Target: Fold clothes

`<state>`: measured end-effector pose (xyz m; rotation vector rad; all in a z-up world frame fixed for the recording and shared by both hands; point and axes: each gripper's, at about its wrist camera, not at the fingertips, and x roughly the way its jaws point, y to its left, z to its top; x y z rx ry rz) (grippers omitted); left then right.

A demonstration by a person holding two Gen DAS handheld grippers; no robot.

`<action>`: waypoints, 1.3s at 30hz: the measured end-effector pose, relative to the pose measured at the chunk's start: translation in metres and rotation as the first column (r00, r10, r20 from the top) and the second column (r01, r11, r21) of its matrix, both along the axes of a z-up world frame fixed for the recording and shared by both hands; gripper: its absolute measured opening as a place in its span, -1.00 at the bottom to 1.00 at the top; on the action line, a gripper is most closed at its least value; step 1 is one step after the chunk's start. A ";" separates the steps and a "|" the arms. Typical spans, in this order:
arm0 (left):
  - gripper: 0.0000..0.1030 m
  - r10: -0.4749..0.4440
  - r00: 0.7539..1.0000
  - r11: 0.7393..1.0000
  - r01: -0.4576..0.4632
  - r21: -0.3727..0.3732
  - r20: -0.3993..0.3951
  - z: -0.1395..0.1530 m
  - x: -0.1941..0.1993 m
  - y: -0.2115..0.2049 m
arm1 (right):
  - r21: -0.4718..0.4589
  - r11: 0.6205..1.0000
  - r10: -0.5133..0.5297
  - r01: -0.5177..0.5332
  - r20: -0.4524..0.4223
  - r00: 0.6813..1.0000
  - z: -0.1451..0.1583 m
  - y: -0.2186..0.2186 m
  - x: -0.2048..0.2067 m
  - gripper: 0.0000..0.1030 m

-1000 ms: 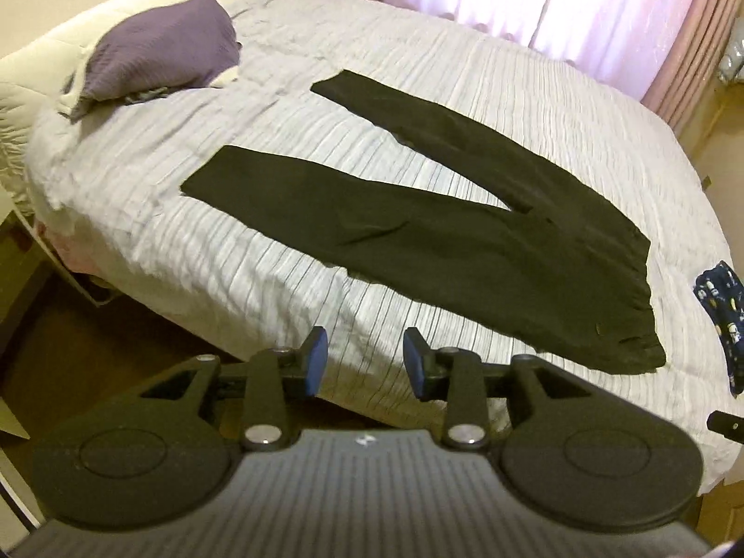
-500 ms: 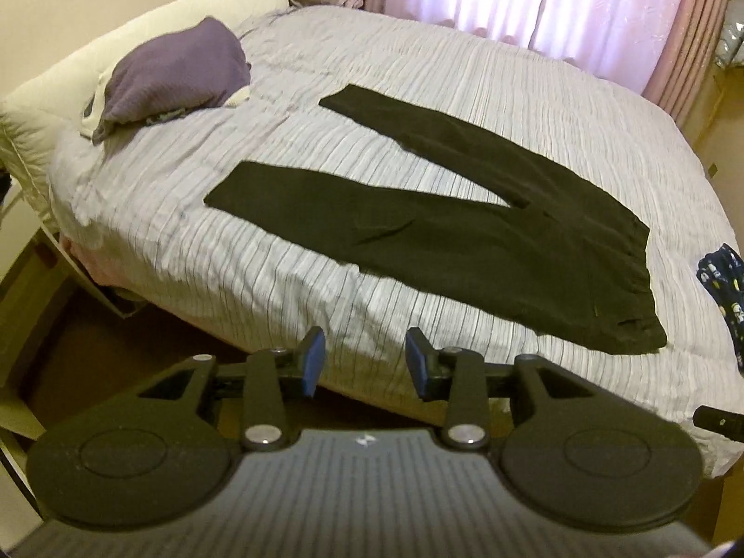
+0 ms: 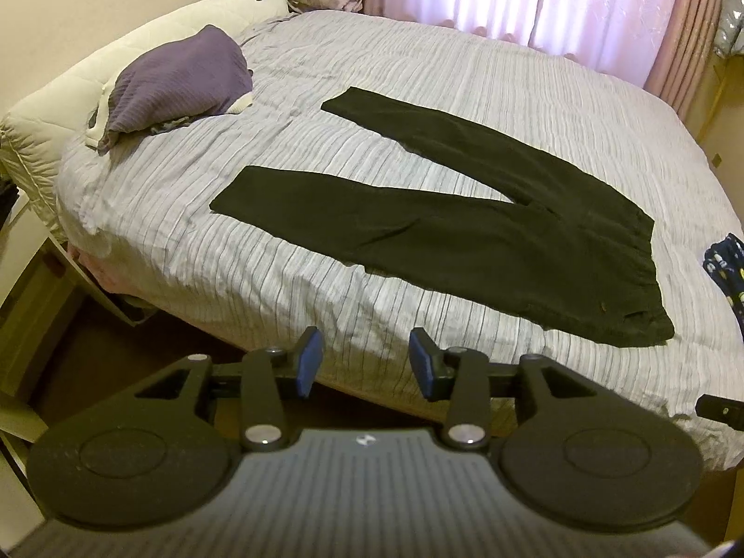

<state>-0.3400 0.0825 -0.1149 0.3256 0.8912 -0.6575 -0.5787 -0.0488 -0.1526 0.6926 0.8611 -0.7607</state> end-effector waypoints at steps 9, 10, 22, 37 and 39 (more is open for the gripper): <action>-0.23 -0.019 1.000 1.000 0.019 0.002 -0.011 0.005 -0.012 -0.001 | 0.000 1.000 -0.004 0.004 -0.018 1.000 0.005 0.006 -0.003 0.21; -0.23 -0.020 1.000 1.000 0.020 0.000 -0.011 0.006 -0.013 -0.001 | -0.002 1.000 -0.003 0.003 -0.020 1.000 0.006 0.006 -0.003 0.21; -0.22 -0.015 1.000 1.000 0.015 0.001 -0.020 0.006 -0.010 0.000 | -0.025 0.999 0.025 -0.026 -0.034 0.999 0.016 0.013 0.004 0.21; -0.20 0.067 0.997 0.998 -0.067 0.008 -0.035 -0.002 0.023 0.012 | -0.033 0.996 0.085 -0.086 -0.044 0.995 0.012 0.008 0.042 0.21; -0.20 0.071 0.997 0.997 -0.071 0.014 -0.042 -0.004 0.034 0.009 | -0.031 0.996 0.086 -0.087 -0.045 0.995 0.011 0.006 0.049 0.21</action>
